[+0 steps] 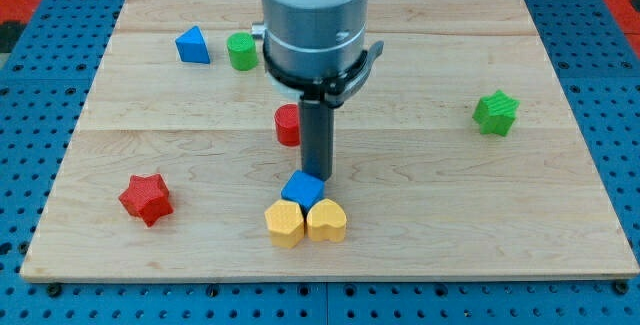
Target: Point your arm towards top left
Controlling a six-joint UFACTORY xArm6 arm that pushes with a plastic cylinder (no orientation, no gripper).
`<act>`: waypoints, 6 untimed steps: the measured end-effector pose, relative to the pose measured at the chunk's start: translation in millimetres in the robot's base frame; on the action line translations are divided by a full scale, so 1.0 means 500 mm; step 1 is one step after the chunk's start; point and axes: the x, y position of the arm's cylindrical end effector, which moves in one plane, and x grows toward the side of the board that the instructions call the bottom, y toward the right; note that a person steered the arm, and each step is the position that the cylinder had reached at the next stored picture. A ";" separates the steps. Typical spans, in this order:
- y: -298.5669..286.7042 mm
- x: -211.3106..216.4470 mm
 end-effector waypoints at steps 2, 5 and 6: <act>0.086 -0.208; -0.329 -0.542; -0.310 -0.405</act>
